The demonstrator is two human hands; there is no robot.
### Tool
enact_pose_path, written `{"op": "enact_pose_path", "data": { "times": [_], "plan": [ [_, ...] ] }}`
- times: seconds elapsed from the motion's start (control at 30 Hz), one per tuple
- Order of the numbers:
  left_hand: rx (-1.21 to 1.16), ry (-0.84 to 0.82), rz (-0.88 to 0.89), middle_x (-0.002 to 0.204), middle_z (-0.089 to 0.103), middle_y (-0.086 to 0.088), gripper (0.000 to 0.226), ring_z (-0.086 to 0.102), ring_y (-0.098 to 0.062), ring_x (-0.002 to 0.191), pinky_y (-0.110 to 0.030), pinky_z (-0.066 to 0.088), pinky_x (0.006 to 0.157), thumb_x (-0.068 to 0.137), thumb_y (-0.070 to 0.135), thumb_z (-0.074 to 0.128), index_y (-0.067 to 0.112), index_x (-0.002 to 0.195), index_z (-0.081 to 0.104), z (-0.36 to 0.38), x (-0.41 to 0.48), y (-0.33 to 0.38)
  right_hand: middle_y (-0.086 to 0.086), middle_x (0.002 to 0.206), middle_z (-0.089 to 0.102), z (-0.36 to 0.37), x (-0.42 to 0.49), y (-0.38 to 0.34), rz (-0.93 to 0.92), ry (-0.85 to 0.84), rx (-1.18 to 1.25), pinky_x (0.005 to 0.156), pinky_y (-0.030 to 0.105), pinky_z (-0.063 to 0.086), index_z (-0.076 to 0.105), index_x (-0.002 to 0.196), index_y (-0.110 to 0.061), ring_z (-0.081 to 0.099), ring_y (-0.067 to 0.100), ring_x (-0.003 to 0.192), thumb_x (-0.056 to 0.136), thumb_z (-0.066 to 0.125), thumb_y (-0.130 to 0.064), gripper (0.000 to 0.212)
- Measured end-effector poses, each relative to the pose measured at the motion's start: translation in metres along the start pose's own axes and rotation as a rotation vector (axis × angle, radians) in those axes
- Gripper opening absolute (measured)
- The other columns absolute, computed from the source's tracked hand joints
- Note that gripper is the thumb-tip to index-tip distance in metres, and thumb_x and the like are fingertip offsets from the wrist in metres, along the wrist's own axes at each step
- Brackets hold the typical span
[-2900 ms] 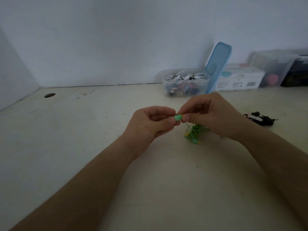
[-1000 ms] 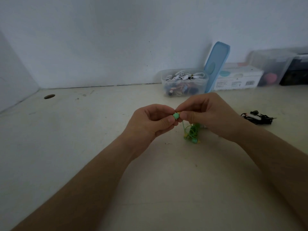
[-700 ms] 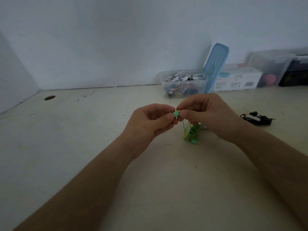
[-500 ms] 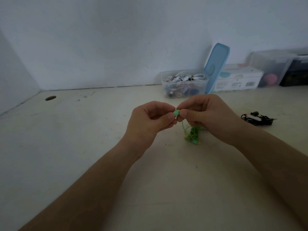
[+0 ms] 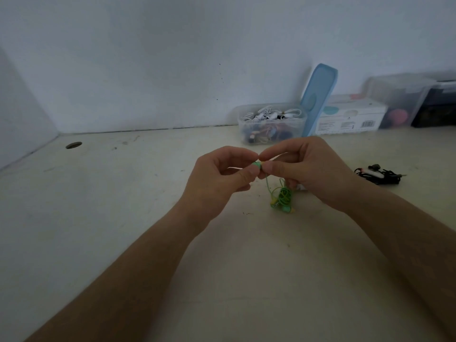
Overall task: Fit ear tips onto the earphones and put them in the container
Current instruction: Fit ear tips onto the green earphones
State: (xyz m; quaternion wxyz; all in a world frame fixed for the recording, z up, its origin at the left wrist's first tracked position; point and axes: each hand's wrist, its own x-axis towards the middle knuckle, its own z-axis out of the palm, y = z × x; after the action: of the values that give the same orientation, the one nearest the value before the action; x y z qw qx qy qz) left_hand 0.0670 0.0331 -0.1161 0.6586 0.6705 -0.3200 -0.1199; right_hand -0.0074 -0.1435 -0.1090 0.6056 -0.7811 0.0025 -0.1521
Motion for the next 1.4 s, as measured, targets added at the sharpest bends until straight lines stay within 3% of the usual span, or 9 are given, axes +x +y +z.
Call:
{"op": "enact_pose_path", "data": {
  "times": [0.13,0.4,0.67,0.73,0.83,0.93,1.1,1.23,1.4],
  "plan": [
    [0.046,-0.034,0.032,0.093,0.075,-0.012,0.024,0.071,-0.017,0.081,-0.026,0.057,0.071,0.082,-0.001,0.073,0.007,0.104,0.07,-0.002,0.0,0.001,0.008,0.076,0.076,0.0,0.0,-0.001,0.0,-0.01,0.007,0.049,0.024,0.04,0.075,0.089,-0.015,0.049,0.014,0.051,0.084,0.073,-0.007,0.009],
    [0.034,-0.049,0.047,0.086,0.076,-0.006,0.019,0.07,-0.014,0.081,-0.027,0.057,0.073,0.084,-0.002,0.071,0.008,0.099,0.073,-0.005,0.001,-0.001,0.011,0.078,0.076,-0.001,0.001,-0.001,-0.047,-0.047,0.003,0.051,0.022,0.042,0.075,0.088,-0.015,0.056,0.009,0.055,0.085,0.071,-0.003,0.013],
    [0.058,-0.035,0.077,0.098,0.076,-0.007,0.022,0.072,-0.016,0.09,-0.03,0.06,0.08,0.087,-0.004,0.067,0.008,0.105,0.071,-0.002,0.0,0.002,0.012,0.071,0.073,-0.001,-0.001,-0.006,-0.059,0.046,-0.106,0.052,0.014,0.048,0.065,0.085,-0.001,0.062,0.002,0.049,0.083,0.076,-0.01,0.014],
    [0.128,-0.016,0.087,0.097,0.077,-0.003,0.02,0.072,-0.015,0.091,-0.027,0.058,0.084,0.085,-0.001,0.07,0.01,0.102,0.073,-0.005,0.001,0.0,0.004,0.068,0.073,-0.007,0.002,-0.004,-0.098,0.113,-0.209,0.064,0.023,0.052,0.07,0.083,-0.006,0.065,0.007,0.059,0.082,0.077,-0.02,0.016],
    [0.491,0.002,0.165,0.092,0.075,0.012,0.02,0.068,-0.002,0.087,-0.017,0.052,0.083,0.085,0.009,0.073,0.027,0.094,0.074,-0.009,0.004,-0.009,-0.003,0.07,0.072,-0.022,0.005,-0.005,-0.145,0.161,-0.353,0.063,0.022,0.046,0.075,0.083,-0.019,0.054,0.002,0.053,0.085,0.075,-0.019,0.002],
    [0.739,-0.017,0.192,0.089,0.071,0.021,0.024,0.063,0.007,0.086,-0.001,0.04,0.075,0.085,0.011,0.072,0.034,0.092,0.074,-0.009,0.004,-0.016,-0.018,0.075,0.071,-0.032,0.001,-0.011,-0.148,0.057,-0.548,0.055,0.011,0.041,0.075,0.082,-0.028,0.043,0.003,0.047,0.085,0.069,-0.008,0.022],
    [0.825,-0.055,0.159,0.084,0.067,0.021,0.028,0.061,0.012,0.083,0.0,0.041,0.074,0.085,0.007,0.067,0.033,0.091,0.074,-0.008,0.003,-0.021,-0.032,0.057,0.059,-0.031,-0.005,-0.019,-0.074,-0.236,-0.692,0.054,0.011,0.04,0.073,0.075,-0.027,0.049,0.015,0.053,0.08,0.064,0.006,0.035],
    [0.833,-0.049,0.127,0.08,0.063,0.026,0.025,0.062,0.011,0.081,-0.001,0.043,0.072,0.083,0.01,0.069,0.033,0.091,0.073,-0.012,0.003,-0.021,-0.018,0.07,0.069,-0.029,-0.005,-0.016,-0.038,-0.362,-0.749,0.056,0.017,0.044,0.076,0.078,-0.037,0.057,0.022,0.058,0.081,0.066,-0.001,0.037],
    [0.741,0.166,0.155,0.084,0.071,0.02,0.009,0.064,0.007,0.076,-0.002,0.043,0.069,0.089,0.023,0.068,0.03,0.09,0.074,-0.029,0.008,-0.004,-0.016,0.072,0.068,-0.02,-0.008,-0.015,0.014,-0.386,-0.801,0.058,0.01,0.042,0.075,0.08,-0.036,0.056,-0.001,0.058,0.074,0.082,-0.029,0.012]
  ]
}}
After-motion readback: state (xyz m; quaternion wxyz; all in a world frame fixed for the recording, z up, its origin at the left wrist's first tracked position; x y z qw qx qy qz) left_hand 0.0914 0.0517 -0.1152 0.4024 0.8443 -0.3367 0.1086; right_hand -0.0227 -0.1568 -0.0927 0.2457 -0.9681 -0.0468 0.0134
